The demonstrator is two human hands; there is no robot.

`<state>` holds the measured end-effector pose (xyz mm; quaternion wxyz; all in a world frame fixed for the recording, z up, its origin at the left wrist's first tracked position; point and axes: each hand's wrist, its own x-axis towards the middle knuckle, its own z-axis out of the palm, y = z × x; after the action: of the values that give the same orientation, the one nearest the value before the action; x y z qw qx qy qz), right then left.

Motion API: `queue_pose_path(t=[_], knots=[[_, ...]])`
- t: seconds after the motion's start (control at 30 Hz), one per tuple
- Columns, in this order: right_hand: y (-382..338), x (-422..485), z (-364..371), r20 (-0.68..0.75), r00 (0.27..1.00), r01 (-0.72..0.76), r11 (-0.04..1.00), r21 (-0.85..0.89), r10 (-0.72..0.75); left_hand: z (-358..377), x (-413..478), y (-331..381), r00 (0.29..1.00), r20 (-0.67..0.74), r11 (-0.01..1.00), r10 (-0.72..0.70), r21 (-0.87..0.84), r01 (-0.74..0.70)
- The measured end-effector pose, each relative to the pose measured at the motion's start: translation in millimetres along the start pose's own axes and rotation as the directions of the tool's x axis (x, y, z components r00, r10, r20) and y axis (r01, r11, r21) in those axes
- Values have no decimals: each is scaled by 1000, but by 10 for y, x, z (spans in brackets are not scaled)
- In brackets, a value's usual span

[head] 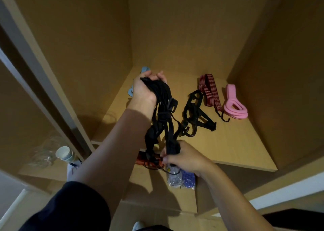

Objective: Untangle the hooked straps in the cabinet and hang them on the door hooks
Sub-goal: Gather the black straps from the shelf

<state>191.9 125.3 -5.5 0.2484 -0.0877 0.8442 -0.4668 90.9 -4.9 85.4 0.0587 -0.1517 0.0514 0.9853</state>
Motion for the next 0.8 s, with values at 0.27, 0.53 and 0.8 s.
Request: queue_pose_path(t=[0.27,0.53,0.8], knots=[[61,-193,0,150,989,-4,992,122,-14,-69,-18,-42,999,-11,999,-38,-35,37],[405,-165,181,-9,995,-103,993,64,103,-69,-18,-42,988,83,991,-134,38,131],[302,-169,42,-55,998,-31,999,43,33,-304,-113,-70,947,138,923,-291,302,240]])
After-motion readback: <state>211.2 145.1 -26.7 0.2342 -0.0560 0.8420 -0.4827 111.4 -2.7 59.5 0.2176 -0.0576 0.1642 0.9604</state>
